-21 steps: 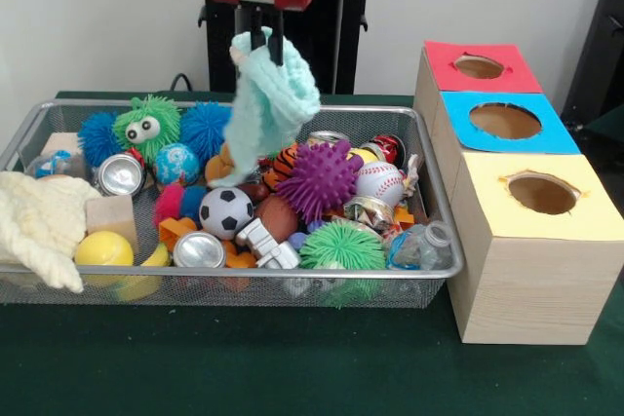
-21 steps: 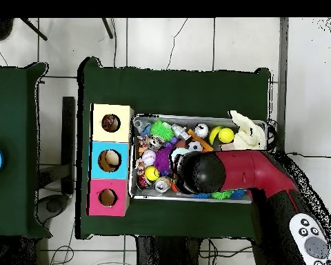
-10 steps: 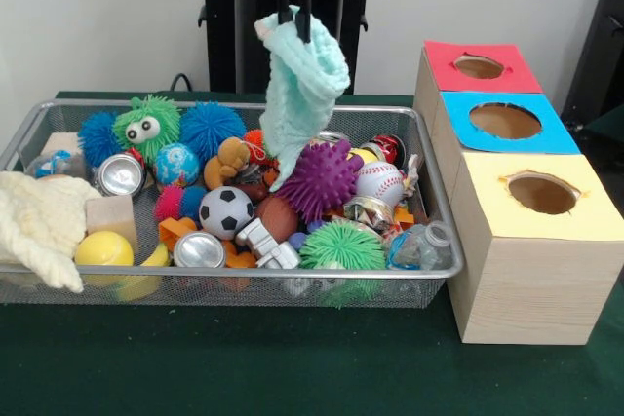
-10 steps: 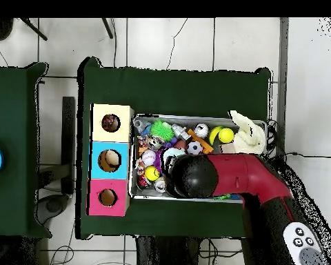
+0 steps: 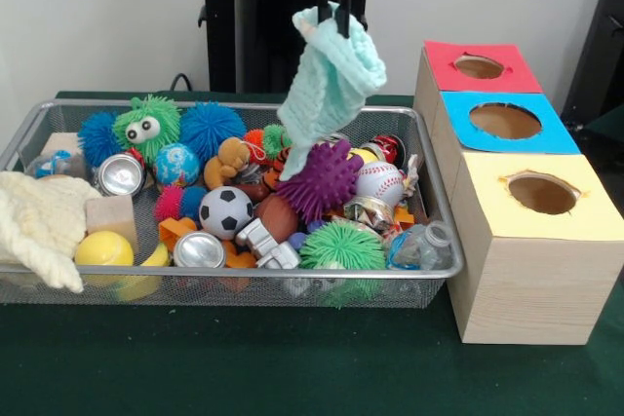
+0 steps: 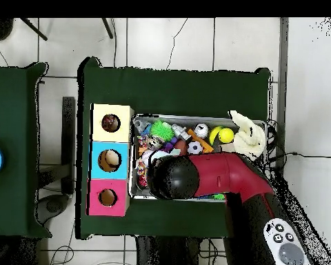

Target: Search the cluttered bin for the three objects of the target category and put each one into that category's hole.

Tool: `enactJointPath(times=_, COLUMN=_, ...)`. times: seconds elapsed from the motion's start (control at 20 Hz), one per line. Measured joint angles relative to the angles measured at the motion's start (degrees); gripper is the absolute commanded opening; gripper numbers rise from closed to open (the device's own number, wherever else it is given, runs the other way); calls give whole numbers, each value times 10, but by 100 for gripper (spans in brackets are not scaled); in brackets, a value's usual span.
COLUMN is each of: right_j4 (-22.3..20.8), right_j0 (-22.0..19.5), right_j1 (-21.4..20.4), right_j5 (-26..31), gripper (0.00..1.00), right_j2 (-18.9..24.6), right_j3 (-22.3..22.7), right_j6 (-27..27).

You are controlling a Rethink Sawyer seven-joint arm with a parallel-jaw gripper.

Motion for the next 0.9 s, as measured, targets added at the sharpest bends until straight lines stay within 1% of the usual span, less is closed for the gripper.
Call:
enactJointPath(times=0.3, right_j4=6, right_j0=14, right_j1=-5, right_j5=0, gripper=0, right_j2=0, right_j3=3, right_j6=0)
enactJointPath(times=0.85, right_j4=17, right_j0=16, right_j1=-11, right_j5=0, gripper=0, right_j2=-2, right_j3=27, right_j6=0)
enactJointPath(times=0.9, right_j4=17, right_j0=16, right_j1=-11, right_j5=0, gripper=100, right_j2=-2, right_j3=28, right_j6=0)
